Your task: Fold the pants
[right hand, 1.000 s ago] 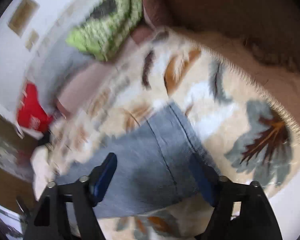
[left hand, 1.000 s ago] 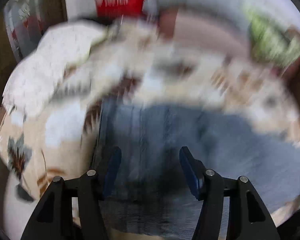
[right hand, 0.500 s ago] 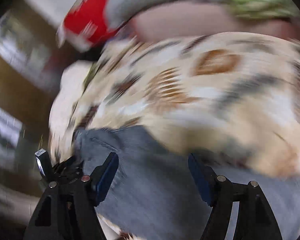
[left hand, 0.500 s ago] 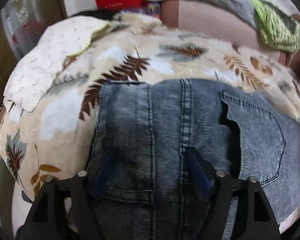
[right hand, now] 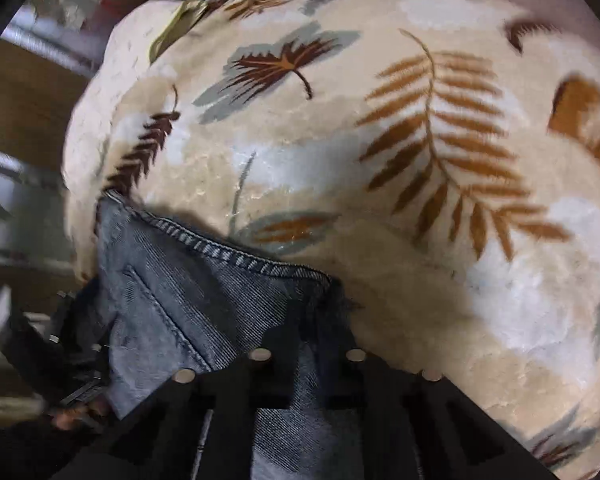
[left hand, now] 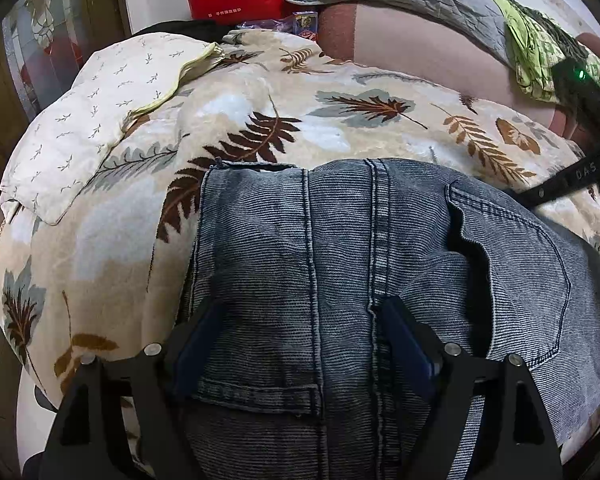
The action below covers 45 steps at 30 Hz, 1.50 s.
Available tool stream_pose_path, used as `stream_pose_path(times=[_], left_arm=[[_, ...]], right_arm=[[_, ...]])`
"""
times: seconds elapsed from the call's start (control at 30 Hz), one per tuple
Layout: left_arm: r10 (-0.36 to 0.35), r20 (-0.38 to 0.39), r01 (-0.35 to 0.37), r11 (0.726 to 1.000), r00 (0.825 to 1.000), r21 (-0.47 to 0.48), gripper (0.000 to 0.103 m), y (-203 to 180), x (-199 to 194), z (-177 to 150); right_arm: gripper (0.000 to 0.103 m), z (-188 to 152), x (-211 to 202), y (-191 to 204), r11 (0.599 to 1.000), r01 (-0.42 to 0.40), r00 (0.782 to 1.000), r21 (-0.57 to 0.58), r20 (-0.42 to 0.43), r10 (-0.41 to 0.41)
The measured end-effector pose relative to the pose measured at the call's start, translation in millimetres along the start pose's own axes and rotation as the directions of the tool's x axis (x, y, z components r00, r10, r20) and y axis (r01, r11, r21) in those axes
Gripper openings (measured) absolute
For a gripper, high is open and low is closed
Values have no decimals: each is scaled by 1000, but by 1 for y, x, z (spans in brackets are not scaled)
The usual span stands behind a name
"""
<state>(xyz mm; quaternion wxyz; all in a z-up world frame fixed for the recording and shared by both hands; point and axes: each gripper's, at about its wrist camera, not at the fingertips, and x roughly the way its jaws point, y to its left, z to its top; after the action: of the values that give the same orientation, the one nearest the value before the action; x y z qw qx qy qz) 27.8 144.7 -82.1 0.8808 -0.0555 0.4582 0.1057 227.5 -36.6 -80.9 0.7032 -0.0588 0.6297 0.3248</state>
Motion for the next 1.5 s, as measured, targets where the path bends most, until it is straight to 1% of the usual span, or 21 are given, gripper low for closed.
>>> stream_pose_path(times=[0.13,0.23,0.37,0.47,0.57,0.63,0.73,0.77,0.8,0.83,0.87,0.93,1.0,1.03,1.1,1.17,1.23,1.37,1.43,1.47,1.5], left_arm=[[5,2,-5,1000,1000,3,85,0,1,0],[11,3,-12,1000,1000,8,85,-1,2,1],[11,9,-11,1000,1000,5,85,-1,0,1],[10,5,-10,1000,1000,-5,85,0,0,1],[20,4,-20,1000,1000,-1,85,-1,0,2],[29,3,-29,1000,1000,2,85,-2,0,2],[46,-5,-46,999,999,2,85,-3,-1,4],[61,-7,-61,998,998,1,85,-5,-3,5],[71,-10,-71,997,997,1,85,-5,-5,5],[87,-9,-87,996,996,2,85,-8,-10,6],[96,5,-96,995,995,3,85,-11,-19,8],[91,35,-91,996,995,1,85,-16,-34,10],[87,71,-88,996,994,13,85,-26,-49,12],[86,78,-88,996,993,18,85,-30,-54,13],[68,87,-71,997,994,25,85,-38,-59,13],[52,82,-55,998,995,31,85,-46,-58,12],[34,71,-37,999,997,38,85,-55,-54,11],[27,75,-31,998,997,49,85,-67,-50,11],[28,85,-32,998,996,45,85,-70,-49,9],[29,82,-33,998,996,47,85,-71,-45,8],[47,58,-50,997,997,53,85,-71,-35,5]], right_arm=[[5,5,-21,14,992,113,987,-49,118,-106],[5,10,-1,1,990,139,985,-11,107,-137],[10,-2,-7,-11,996,73,982,54,169,-81],[13,-25,-47,-12,993,33,961,115,270,-63],[14,-69,-83,-16,976,-88,942,200,336,16],[14,-105,-92,-11,954,-155,931,257,361,54],[17,-166,-101,-20,897,-266,901,353,422,101],[20,-186,-102,-29,871,-297,888,390,449,102],[30,-201,-98,-37,852,-313,880,420,466,93],[42,-218,-89,-51,822,-318,881,472,467,74],[47,-228,-83,-64,799,-316,888,513,457,58],[47,-243,-65,-86,748,-323,901,580,431,55],[49,-253,-70,-94,711,-395,871,582,484,88],[51,-256,-78,-92,720,-384,869,578,491,69],[54,-261,-94,-86,746,-392,845,538,531,61],[57,-270,-108,-81,760,-397,823,515,566,47],[58,-282,-121,-82,762,-386,812,521,584,13],[60,-318,-145,-95,733,-357,785,579,611,-100],[61,-336,-151,-106,695,-348,780,629,605,-157],[64,-344,-152,-113,677,-344,779,651,600,-182],[75,-350,-148,-122,657,-339,784,673,588,-198]])
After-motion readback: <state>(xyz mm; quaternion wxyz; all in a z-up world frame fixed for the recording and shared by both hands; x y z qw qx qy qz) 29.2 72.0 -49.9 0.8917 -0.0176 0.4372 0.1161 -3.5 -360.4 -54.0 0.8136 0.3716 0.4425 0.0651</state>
